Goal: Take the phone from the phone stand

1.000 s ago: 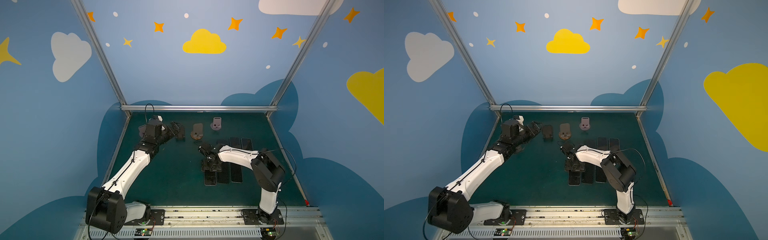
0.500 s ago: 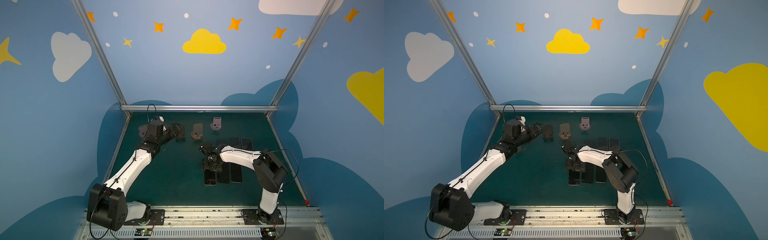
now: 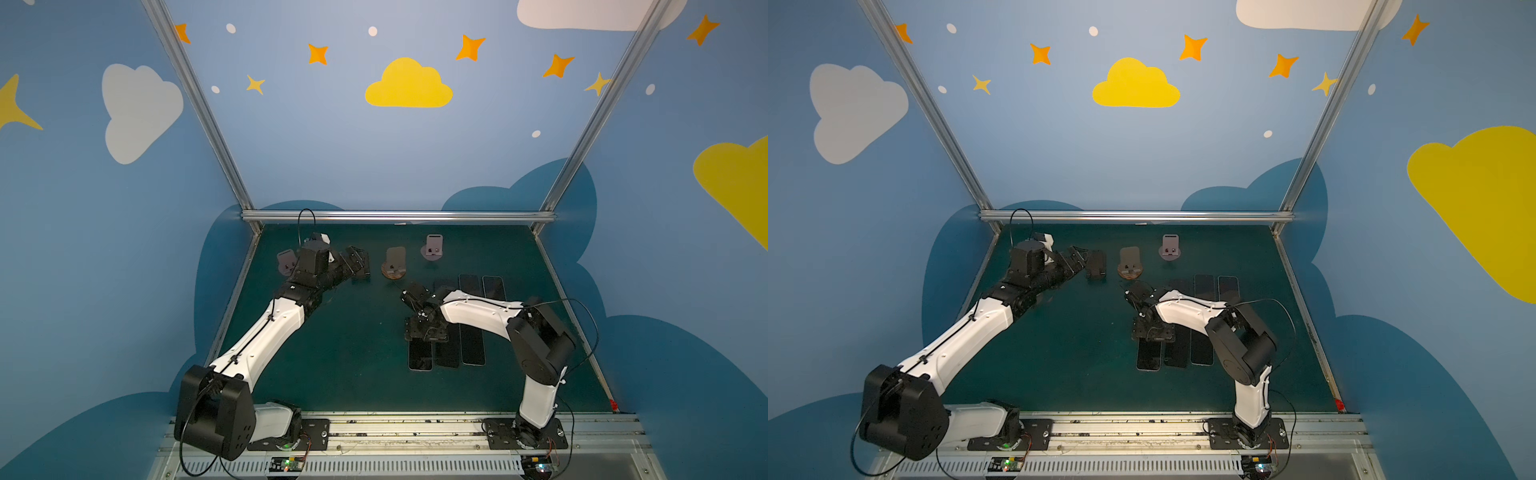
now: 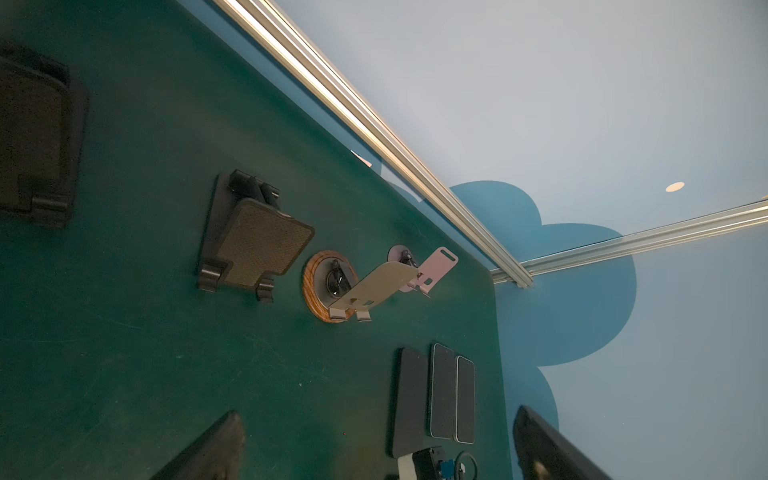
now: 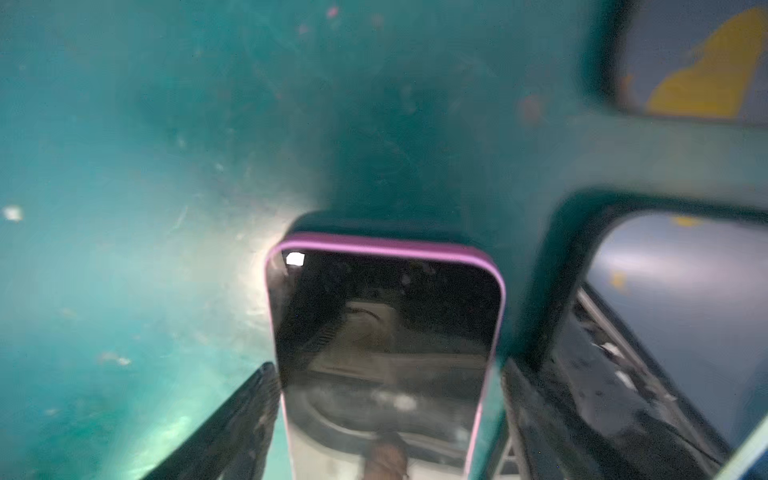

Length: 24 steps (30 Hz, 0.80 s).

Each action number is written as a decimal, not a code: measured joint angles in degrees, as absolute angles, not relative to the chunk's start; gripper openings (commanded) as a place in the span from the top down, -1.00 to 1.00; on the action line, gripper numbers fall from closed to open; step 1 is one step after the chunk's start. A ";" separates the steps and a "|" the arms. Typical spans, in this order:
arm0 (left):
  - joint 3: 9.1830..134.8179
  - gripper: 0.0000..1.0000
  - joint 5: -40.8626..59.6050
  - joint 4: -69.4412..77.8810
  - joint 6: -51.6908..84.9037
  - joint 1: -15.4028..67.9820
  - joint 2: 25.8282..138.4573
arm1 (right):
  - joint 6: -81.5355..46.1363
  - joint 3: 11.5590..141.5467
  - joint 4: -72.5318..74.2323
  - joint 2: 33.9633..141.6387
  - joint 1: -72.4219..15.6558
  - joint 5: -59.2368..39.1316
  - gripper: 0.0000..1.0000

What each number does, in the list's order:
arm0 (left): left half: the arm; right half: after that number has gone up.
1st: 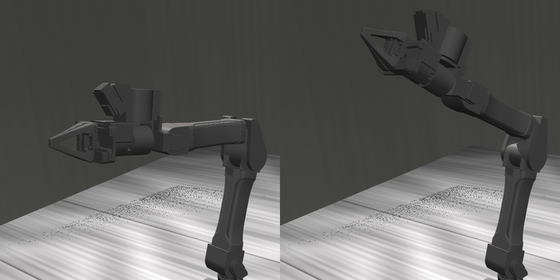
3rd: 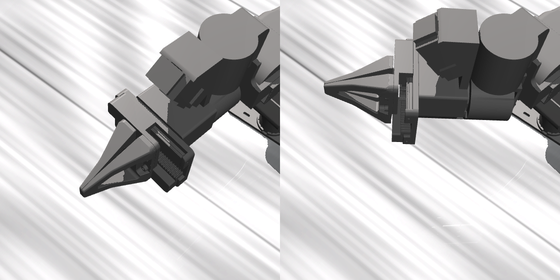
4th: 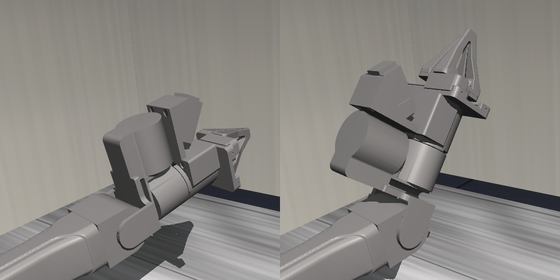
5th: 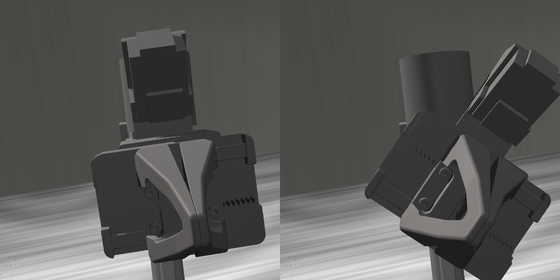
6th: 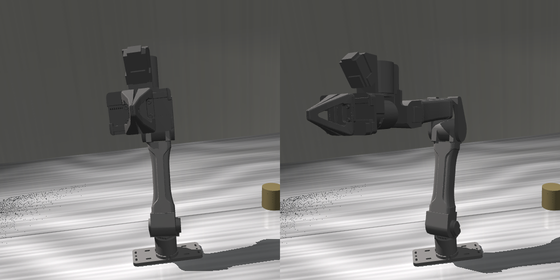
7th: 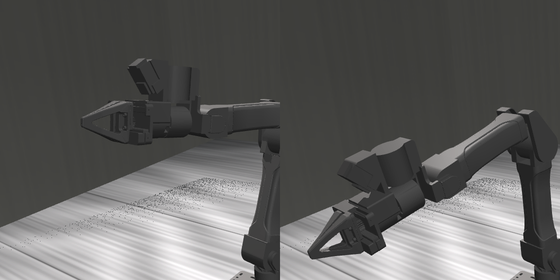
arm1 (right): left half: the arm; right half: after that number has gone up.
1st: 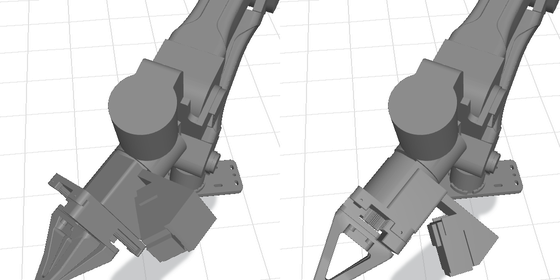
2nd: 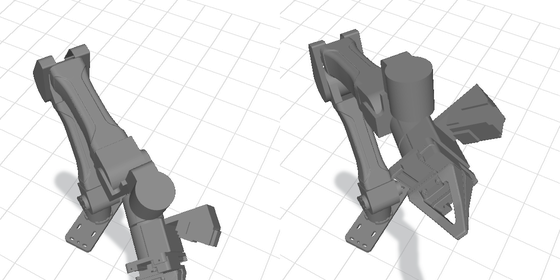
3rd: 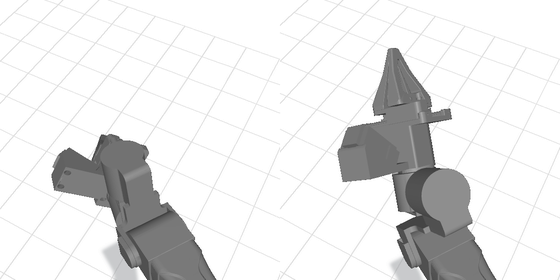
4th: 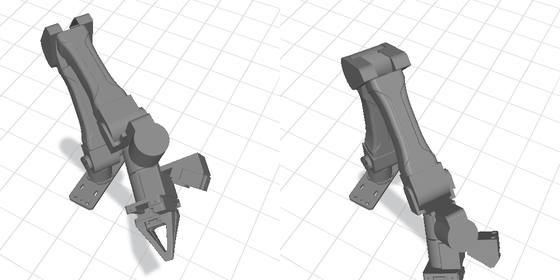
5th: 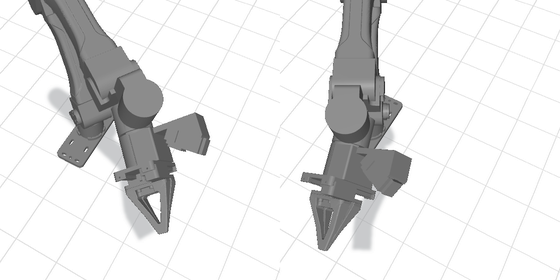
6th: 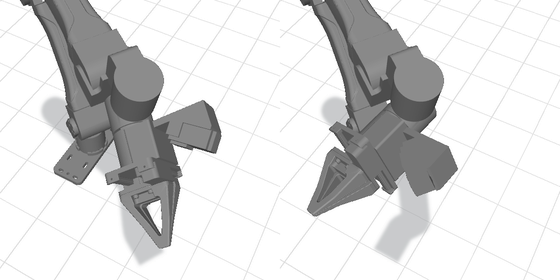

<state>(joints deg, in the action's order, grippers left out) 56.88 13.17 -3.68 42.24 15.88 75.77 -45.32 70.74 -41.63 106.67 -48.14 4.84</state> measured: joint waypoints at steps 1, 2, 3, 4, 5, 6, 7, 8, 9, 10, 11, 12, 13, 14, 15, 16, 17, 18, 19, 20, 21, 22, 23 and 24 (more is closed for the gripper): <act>56.88 -0.99 13.17 -3.73 42.15 15.88 75.75 | -44.93 70.98 -42.26 106.15 -48.14 5.50 -0.72; 56.88 -0.99 13.15 -3.75 42.09 15.88 75.66 | -44.53 71.18 -43.05 105.12 -48.12 6.28 -0.72; 56.88 -0.99 13.15 -3.77 41.98 15.88 75.55 | -44.21 71.31 -43.72 104.09 -48.07 6.81 -0.72; 56.88 -0.99 13.15 -3.75 41.91 15.88 75.42 | -43.83 71.50 -44.31 103.00 -48.07 7.31 -0.72; 56.88 -0.99 13.15 -3.77 41.76 15.88 75.22 | -43.38 71.92 -45.01 101.82 -48.07 7.75 -0.72; 56.88 -0.99 13.15 -3.75 41.58 15.88 74.96 | -42.76 72.53 -45.36 100.42 -48.07 8.01 -0.72; 56.88 -0.99 13.15 -3.75 41.34 15.88 74.74 | -42.24 73.08 -45.56 99.57 -48.07 8.14 -0.72; 56.88 -0.99 12.97 -3.77 41.04 15.88 74.48 | -41.50 73.80 -45.65 98.56 -48.07 8.21 -0.72; 56.88 -0.99 12.38 -3.86 40.66 15.88 74.13 | -40.75 74.56 -45.67 97.51 -48.07 8.21 -0.72; 56.88 -0.99 11.86 -3.99 40.25 15.88 73.73 | -39.90 75.11 -45.67 96.51 -48.10 8.21 -0.72; 56.88 -0.99 11.20 -4.16 39.59 15.88 73.19 | -38.92 75.59 -45.67 95.20 -48.14 8.40 -0.72; 56.88 -0.99 10.33 -4.36 38.94 15.88 72.36 | -37.98 75.81 -45.60 93.56 -48.23 8.64 -0.72; 56.88 -0.99 9.65 -4.56 38.26 15.88 71.61 | -37.04 75.85 -45.58 91.85 -48.38 8.99 -0.72; 56.88 -0.99 8.54 -4.82 37.63 15.88 70.35 | -35.83 75.85 -45.60 89.34 -48.53 9.41 -0.72; 56.88 -0.99 7.35 -4.93 37.41 15.88 68.95 | -34.52 75.75 -45.23 86.43 -48.60 9.76 -0.73; 56.88 -0.99 6.50 -4.95 37.45 15.88 67.70 | -33.17 75.42 -44.53 83.64 -48.60 9.85 -0.73; 56.88 -0.99 5.76 -4.78 37.50 15.88 66.19 | -31.20 74.59 -43.16 79.46 -48.60 9.80 -0.73; 56.88 -0.99 5.21 -4.43 37.76 15.88 64.55 | -29.98 73.41 -41.58 75.29 -48.66 9.76 -0.73; 56.88 -0.99 4.95 -4.10 37.98 15.88 63.48 | -29.02 71.72 -39.38 71.22 -48.71 9.80 -0.73; 56.88 -0.99 4.86 -3.86 38.06 15.88 62.24 | -27.51 69.54 -36.73 66.83 -48.69 9.82 -0.74; 56.88 -0.99 4.93 -3.77 37.95 15.88 61.14 | -25.43 66.65 -33.45 62.02 -48.71 9.85 -0.77; 56.88 -0.99 5.45 -3.81 37.71 15.88 60.27 | -23.55 63.42 -29.93 57.71 -48.71 9.93 -0.78; 56.88 -0.99 6.83 -3.99 37.04 15.88 59.31 | -21.45 59.90 -26.92 53.41 -48.71 10.52 -0.78; 56.88 -0.99 8.38 -4.43 36.23 15.94 58.37 | -19.55 56.34 -23.88 49.43 -48.71 12.05 -0.78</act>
